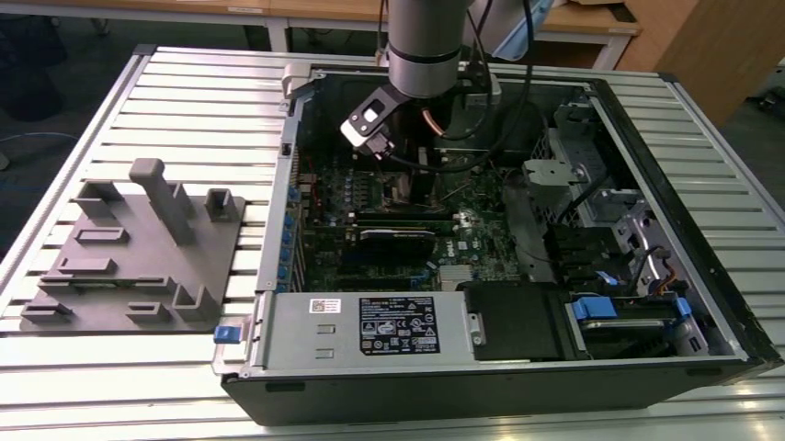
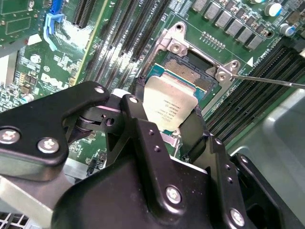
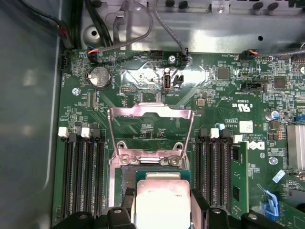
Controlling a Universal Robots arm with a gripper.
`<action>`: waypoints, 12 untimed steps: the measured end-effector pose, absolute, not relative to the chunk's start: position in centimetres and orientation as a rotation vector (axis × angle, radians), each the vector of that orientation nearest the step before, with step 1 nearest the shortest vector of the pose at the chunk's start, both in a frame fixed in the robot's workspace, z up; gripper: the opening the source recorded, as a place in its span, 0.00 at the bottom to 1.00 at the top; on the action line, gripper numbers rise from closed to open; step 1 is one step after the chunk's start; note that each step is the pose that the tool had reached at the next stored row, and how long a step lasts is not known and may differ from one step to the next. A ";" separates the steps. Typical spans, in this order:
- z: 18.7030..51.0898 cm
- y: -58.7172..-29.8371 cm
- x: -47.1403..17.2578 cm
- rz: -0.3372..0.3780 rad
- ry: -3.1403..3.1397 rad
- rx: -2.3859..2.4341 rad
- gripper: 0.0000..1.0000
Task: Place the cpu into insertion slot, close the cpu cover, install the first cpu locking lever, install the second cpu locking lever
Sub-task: 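Place the cpu into insertion slot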
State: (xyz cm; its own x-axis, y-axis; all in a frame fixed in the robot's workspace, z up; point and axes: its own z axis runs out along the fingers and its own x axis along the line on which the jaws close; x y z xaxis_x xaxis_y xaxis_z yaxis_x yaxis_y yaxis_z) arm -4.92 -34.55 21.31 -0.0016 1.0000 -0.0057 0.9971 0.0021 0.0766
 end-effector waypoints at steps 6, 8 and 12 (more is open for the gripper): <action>21.2 -34.3 -4.9 0.078 2.182 2.177 0.54; 21.1 -34.3 -4.9 0.077 2.182 2.177 0.54; 21.0 -34.3 -5.0 0.077 2.182 2.178 0.54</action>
State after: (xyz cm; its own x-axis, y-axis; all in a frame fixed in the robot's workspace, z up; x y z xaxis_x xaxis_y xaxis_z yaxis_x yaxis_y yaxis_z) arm -4.96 -34.34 20.99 -0.0017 1.0000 -0.0057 0.9971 0.0021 0.0765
